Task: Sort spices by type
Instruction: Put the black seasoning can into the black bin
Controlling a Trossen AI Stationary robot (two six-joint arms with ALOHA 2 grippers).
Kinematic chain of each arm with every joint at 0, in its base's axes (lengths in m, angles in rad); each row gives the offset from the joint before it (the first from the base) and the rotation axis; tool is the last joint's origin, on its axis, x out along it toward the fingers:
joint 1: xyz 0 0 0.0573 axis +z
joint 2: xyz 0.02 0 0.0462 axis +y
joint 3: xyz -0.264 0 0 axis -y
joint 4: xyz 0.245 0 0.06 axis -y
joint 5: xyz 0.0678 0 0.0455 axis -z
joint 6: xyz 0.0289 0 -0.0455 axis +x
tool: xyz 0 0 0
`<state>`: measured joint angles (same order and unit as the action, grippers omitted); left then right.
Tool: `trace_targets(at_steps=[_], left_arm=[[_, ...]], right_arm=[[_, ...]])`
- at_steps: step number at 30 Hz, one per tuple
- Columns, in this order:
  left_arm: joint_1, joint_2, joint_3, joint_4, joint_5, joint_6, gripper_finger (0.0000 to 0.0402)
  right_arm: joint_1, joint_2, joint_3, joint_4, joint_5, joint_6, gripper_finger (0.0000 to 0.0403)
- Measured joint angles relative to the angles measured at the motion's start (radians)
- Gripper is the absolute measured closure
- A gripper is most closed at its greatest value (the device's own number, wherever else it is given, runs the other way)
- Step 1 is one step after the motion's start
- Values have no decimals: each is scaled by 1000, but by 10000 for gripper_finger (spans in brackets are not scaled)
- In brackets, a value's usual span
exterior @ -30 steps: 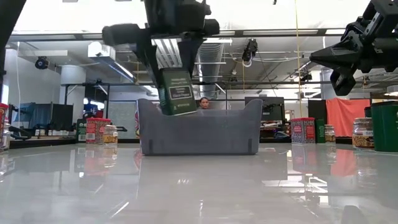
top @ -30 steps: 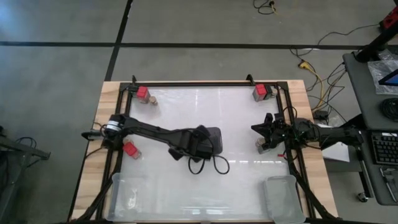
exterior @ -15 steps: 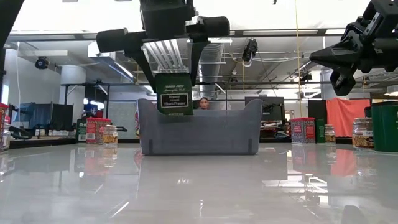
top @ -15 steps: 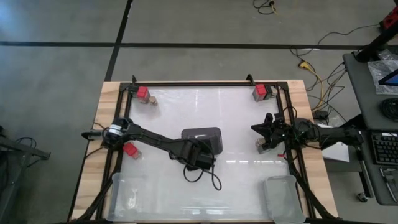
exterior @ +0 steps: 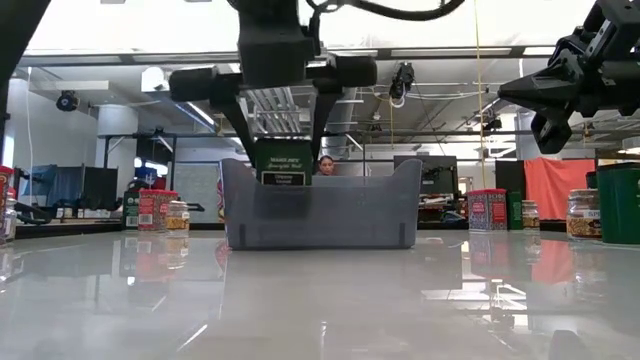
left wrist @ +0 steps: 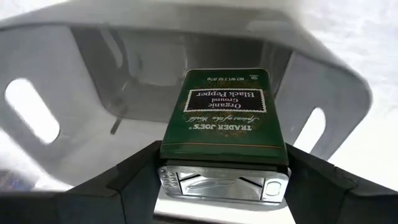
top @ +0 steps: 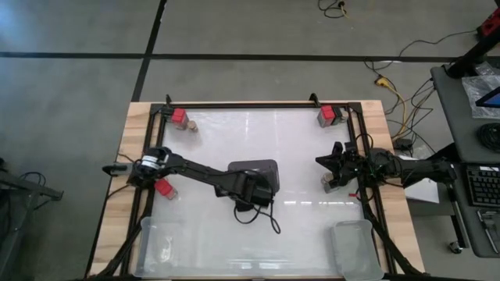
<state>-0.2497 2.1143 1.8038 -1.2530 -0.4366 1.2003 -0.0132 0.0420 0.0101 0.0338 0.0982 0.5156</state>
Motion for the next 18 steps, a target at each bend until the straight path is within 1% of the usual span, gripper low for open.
trace_targets(at_steps=[5,18], left_arm=[[4,0,0,-24,72,4,137],[6,0,0,-19,88,22,137]], right_arm=[[0,0,0,0,0,0,390],[0,0,0,0,0,0,390]])
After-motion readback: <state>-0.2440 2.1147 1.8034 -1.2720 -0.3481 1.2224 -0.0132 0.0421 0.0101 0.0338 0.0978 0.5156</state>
